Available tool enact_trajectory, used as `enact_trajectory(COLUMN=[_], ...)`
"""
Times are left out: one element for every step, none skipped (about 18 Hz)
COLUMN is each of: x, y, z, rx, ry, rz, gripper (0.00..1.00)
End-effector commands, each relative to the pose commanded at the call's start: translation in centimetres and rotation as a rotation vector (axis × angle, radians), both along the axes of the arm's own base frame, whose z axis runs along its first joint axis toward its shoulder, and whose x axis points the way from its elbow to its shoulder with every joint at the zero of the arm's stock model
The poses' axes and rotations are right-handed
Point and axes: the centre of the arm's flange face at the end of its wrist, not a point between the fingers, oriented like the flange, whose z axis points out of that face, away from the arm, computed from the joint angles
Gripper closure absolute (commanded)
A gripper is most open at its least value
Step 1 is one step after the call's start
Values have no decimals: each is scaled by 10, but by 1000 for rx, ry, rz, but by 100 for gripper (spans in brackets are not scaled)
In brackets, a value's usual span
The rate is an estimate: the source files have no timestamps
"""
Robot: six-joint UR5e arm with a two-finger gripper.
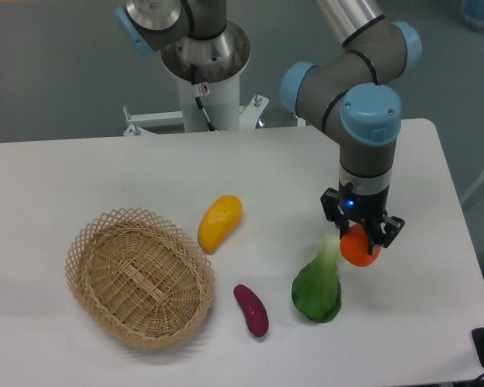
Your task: Place the orange on the table
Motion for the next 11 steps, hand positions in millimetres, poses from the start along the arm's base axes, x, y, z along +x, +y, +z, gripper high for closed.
enact_trajectory(x=[1, 1, 1, 0, 1, 0, 1, 1, 1, 3, 5], y=[-1, 0, 0, 0, 0, 0, 0, 0, -1, -1, -4], z=[-1, -2, -2, -1, 0, -1, -1, 0, -3, -5, -10], rx=[0, 0, 0, 0, 1, 0, 0, 0, -1, -2, -5], ry=[0, 0, 0, 4, 3, 4, 2, 4, 1, -4, -12], rz=[0, 0, -1, -6, -4, -6, -6, -6, -6, -6, -5], gripper=[55, 55, 55, 55, 55, 55, 55, 55, 55, 55, 55])
